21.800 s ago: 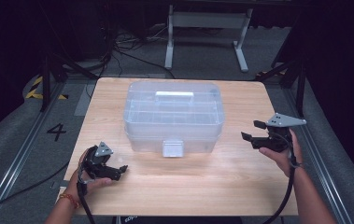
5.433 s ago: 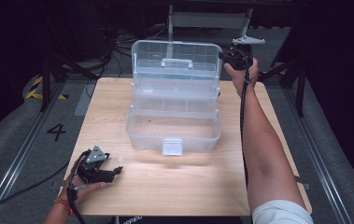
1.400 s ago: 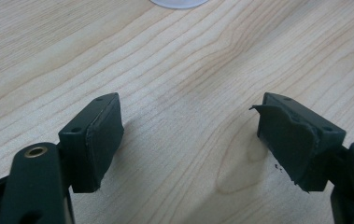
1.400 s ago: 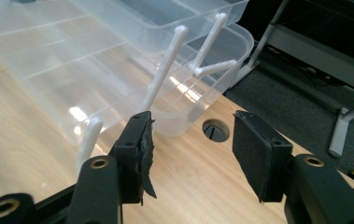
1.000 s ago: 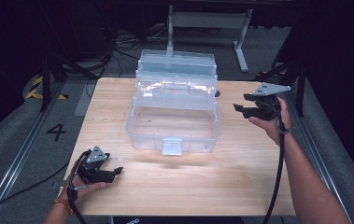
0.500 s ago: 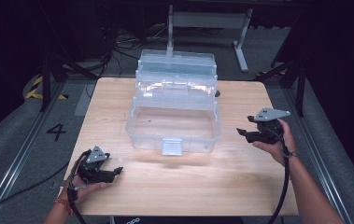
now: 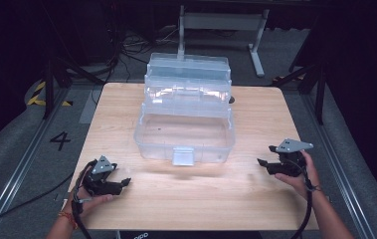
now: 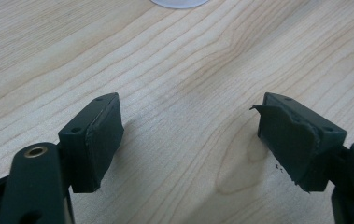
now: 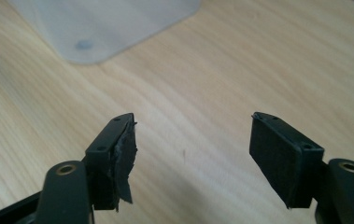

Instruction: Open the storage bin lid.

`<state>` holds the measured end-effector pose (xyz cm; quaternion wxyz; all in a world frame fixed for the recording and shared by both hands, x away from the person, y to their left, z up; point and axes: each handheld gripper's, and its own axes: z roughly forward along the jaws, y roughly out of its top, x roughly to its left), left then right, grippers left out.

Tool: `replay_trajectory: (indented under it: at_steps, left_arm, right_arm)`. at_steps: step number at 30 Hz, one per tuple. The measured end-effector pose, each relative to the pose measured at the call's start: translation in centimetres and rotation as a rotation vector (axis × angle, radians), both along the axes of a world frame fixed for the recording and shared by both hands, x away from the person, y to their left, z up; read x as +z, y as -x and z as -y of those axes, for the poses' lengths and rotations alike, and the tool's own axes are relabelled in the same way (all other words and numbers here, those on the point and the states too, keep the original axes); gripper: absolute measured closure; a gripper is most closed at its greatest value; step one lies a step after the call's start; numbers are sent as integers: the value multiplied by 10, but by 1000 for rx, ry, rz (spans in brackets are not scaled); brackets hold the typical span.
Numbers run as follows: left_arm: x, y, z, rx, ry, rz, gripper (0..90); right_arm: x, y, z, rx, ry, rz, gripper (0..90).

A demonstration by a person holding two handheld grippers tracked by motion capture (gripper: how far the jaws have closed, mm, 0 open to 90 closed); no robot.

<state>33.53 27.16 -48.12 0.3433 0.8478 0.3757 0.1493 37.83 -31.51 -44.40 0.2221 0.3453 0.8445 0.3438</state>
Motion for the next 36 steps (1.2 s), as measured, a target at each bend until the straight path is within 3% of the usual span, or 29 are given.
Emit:
replay_trajectory:
  at_steps: [8,13,16,20,26,28,36]
  left_arm:
    - [0,0,0,2,1,-3,227]
    - [0,0,0,1,0,0,227]
    - [0,0,0,5,1,0,227]
    - [0,0,0,6,1,0,227]
    - [0,1,1,14,4,0,224]
    - [0,1,0,4,-16,12,222]
    - [0,1,1,13,0,-1,217]
  right_arm:
    - [-22,21,13,-31,-23,-5,273]
    - [-34,29,17,-58,-30,-33,237]
    - [-41,32,20,-75,-74,-46,225]
    - [-42,29,25,-95,-115,-93,198]
    - [-42,29,25,-95,-113,-91,196]
    - [-42,29,25,-95,-114,-92,196]
    - [-42,29,25,-95,-114,-92,195]
